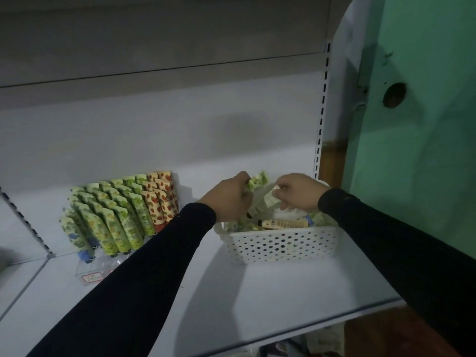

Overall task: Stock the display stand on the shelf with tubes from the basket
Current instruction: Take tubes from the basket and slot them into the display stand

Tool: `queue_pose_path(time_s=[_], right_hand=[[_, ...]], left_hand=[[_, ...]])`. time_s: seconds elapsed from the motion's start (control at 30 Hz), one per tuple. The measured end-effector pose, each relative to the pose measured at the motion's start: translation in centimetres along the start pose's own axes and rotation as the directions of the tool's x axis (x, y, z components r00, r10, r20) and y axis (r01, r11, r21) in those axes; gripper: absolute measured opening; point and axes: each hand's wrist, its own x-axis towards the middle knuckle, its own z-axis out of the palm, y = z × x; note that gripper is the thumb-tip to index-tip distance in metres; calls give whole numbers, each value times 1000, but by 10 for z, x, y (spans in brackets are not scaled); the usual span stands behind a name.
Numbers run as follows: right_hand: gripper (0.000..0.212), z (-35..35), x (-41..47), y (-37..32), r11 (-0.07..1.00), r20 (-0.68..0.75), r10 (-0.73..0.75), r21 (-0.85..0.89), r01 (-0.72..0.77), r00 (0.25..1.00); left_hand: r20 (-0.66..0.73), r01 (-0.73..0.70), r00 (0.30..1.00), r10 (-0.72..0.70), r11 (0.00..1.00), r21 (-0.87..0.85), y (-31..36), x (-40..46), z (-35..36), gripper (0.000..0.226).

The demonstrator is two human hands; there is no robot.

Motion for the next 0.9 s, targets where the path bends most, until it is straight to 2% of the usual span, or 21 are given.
queue_pose_path(time_s=[0.07,0.2,0.3,0.37,0.47,0.53,0.6,0.67,0.8,0.9], right_hand=[[33,-7,-5,-5,990,-91,-23,137,35,996],[29,-20,-17,-27,966,-274,-42,234,109,961],[25,-26,-24,-51,871,-285,-53,455,184,957],[25,-28,-28,-66,748,-211,-81,633,199,974],[23,-24,-29,-82,597,-124,-122,783,172,985],[23,-18,-29,-91,508,-87,-130,849,142,988],[24,-12,-29,-100,446,-60,-137,888,115,989],[24,-6,-30,-111,435,-36,-148,895,98,988],[30,8,-30,-130,449,-19,-150,889,85,989],[29,17,-29,-143,457,-27,-145,885,91,989]], left_hand=[[-94,32,995,-41,995,-94,-2,-6,-3,10],[-227,64,966,-126,963,-262,-5,-16,-8,8],[-263,63,942,-211,876,-477,-4,-26,-11,6],[-207,61,941,-270,733,-677,-3,-36,-15,9],[-1,121,960,-279,419,-900,-7,-53,-21,23],[108,152,972,-210,209,-966,-11,-66,-24,30],[125,147,977,-173,121,-982,-18,-77,-26,35],[92,119,979,-182,140,-983,-25,-86,-27,34],[2,72,965,-261,258,-963,-43,-100,-32,42],[-65,33,959,-277,333,-942,-55,-111,-33,37]])
